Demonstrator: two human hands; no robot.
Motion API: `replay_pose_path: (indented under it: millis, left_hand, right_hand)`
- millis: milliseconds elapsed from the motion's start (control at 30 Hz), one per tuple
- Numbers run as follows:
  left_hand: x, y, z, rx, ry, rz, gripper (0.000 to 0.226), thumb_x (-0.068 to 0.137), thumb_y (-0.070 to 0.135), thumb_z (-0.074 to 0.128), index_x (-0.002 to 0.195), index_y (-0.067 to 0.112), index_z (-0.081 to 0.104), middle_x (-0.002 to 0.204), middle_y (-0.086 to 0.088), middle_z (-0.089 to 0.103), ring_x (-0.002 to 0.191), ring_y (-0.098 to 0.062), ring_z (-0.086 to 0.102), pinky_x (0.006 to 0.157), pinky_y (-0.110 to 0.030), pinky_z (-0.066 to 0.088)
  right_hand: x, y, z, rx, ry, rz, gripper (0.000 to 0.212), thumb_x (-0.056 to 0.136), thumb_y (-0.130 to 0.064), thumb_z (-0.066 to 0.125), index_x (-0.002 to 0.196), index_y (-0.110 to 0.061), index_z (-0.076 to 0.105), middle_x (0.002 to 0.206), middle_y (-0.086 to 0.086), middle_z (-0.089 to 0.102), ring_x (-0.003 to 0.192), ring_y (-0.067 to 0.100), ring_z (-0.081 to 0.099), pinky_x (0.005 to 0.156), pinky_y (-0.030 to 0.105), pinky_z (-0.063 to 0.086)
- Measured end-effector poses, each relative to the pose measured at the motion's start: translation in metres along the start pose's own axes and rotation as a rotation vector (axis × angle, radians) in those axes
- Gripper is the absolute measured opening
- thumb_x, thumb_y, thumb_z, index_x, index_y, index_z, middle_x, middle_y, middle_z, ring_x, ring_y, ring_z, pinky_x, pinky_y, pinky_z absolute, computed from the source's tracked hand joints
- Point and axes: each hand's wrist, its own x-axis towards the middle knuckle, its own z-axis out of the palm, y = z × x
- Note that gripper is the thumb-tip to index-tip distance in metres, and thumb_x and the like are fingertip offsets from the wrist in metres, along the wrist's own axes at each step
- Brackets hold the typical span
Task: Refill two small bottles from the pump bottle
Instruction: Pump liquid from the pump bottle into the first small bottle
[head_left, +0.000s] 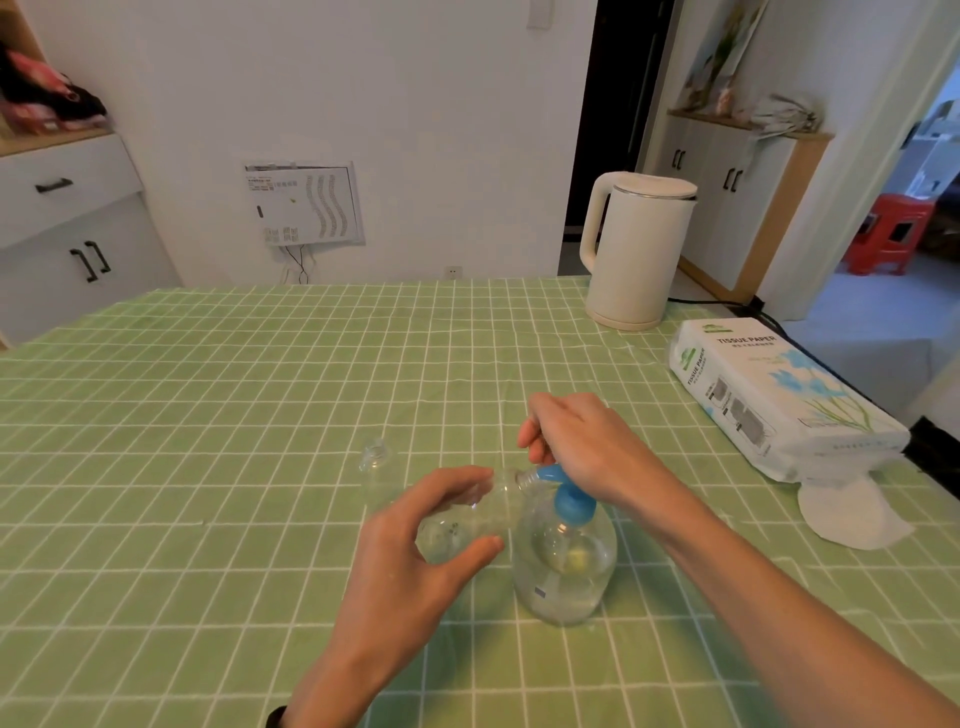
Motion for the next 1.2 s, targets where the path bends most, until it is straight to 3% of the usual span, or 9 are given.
replay_pose_path:
  millis: [200, 333, 700, 867, 1033, 1200]
  left_hand:
    - [0.001, 0.005, -0.003, 0.000, 0.008, 0.011, 0.051, 0.077, 0.009, 0.092, 0.119, 0.030, 0.073, 0.114, 0.026, 0.077, 0.113, 0.003, 0.071, 0.097, -0.005, 0.048]
    - [0.001, 0.005, -0.003, -0.001, 0.011, 0.008, 0.051, 0.077, 0.010, 0.092, 0.119, 0.032, 0.074, 0.113, 0.026, 0.077, 0.112, 0.002, 0.071, 0.097, -0.006, 0.048]
    - [0.000, -0.003, 0.003, 0.002, -0.019, 0.000, 0.055, 0.077, 0.012, 0.092, 0.122, 0.036, 0.072, 0.116, 0.022, 0.076, 0.116, -0.001, 0.070, 0.098, -0.007, 0.047]
    - [-0.001, -0.004, 0.003, -0.014, -0.013, -0.002, 0.056, 0.077, 0.013, 0.092, 0.123, 0.039, 0.071, 0.116, 0.022, 0.077, 0.116, -0.003, 0.070, 0.098, -0.008, 0.047]
    - [-0.001, -0.001, -0.001, -0.014, 0.004, 0.007, 0.056, 0.077, 0.008, 0.092, 0.120, 0.038, 0.072, 0.114, 0.023, 0.077, 0.114, -0.001, 0.071, 0.097, -0.006, 0.047]
    - [0.000, -0.001, -0.002, -0.012, 0.018, 0.017, 0.056, 0.076, 0.005, 0.091, 0.120, 0.036, 0.073, 0.112, 0.021, 0.078, 0.112, -0.002, 0.071, 0.096, -0.005, 0.047]
  right_hand:
    - [-0.004, -0.008, -0.010, 0.186, 0.077, -0.001, 0.043, 0.100, -0.036, 0.046, 0.077, -0.018, 0.077, 0.069, -0.010, 0.076, 0.073, 0.007, 0.070, 0.073, 0.027, 0.048]
    - [-0.008, -0.002, -0.003, 0.129, 0.058, 0.013, 0.042, 0.101, -0.034, 0.047, 0.076, -0.019, 0.077, 0.074, -0.007, 0.077, 0.080, 0.010, 0.072, 0.083, 0.032, 0.055]
    - [-0.008, 0.011, 0.009, 0.108, 0.045, 0.072, 0.029, 0.098, -0.021, 0.058, 0.078, -0.019, 0.079, 0.074, -0.008, 0.078, 0.075, 0.005, 0.072, 0.070, 0.023, 0.050]
    - [-0.009, 0.008, 0.006, 0.092, 0.080, 0.064, 0.030, 0.097, -0.022, 0.058, 0.074, -0.019, 0.077, 0.066, -0.012, 0.075, 0.075, 0.007, 0.072, 0.078, 0.031, 0.058]
    - [-0.010, 0.002, 0.000, 0.073, 0.099, 0.048, 0.028, 0.094, -0.025, 0.060, 0.077, -0.012, 0.077, 0.073, -0.007, 0.078, 0.082, 0.014, 0.076, 0.084, 0.037, 0.060]
    - [-0.010, 0.002, 0.002, 0.082, 0.096, 0.066, 0.029, 0.095, -0.024, 0.059, 0.076, -0.015, 0.078, 0.072, -0.012, 0.078, 0.082, 0.010, 0.076, 0.083, 0.032, 0.060]
